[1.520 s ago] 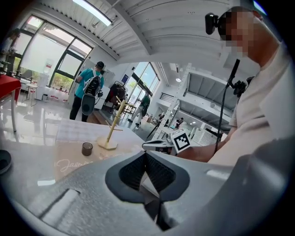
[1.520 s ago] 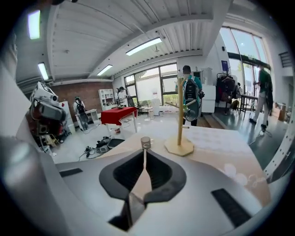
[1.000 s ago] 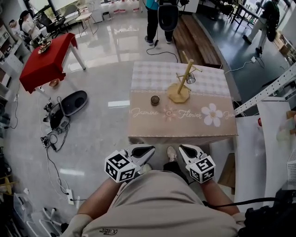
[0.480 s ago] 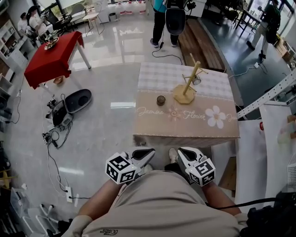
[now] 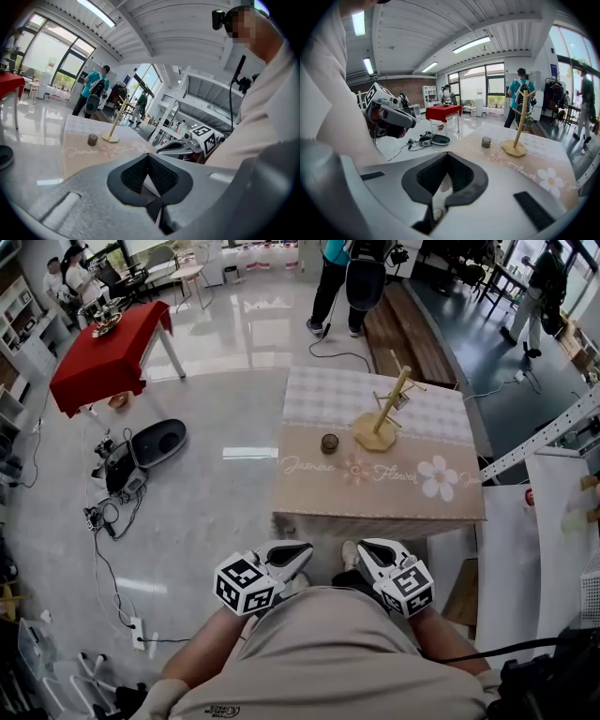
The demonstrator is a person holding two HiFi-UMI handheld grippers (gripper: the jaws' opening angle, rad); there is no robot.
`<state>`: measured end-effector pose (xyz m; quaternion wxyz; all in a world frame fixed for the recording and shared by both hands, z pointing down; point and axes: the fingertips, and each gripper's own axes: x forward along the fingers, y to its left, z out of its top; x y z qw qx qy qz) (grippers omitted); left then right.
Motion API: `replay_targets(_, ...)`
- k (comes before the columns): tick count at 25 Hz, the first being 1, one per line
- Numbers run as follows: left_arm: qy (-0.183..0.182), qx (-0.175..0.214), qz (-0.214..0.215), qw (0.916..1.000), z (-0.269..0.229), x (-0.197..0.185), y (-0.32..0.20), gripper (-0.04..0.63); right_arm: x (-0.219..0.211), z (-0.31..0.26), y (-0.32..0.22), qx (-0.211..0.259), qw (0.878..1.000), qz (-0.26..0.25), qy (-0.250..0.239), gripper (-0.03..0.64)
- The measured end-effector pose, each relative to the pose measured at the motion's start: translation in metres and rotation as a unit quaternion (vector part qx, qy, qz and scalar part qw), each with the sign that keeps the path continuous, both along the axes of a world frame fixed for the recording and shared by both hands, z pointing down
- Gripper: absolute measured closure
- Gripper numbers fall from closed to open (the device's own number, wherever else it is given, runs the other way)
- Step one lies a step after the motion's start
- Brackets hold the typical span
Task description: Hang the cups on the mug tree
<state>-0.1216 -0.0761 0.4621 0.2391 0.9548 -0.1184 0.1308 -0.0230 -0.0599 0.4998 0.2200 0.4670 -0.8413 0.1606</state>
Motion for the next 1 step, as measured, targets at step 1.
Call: replay_targets(1,0.0,-0.002,-0.001,1.0,0.0016,-0.0018,0.0004,0.588,-0.0018,0.0004,0.0002,-0.001,1.0,-0.002,0.002,0.603)
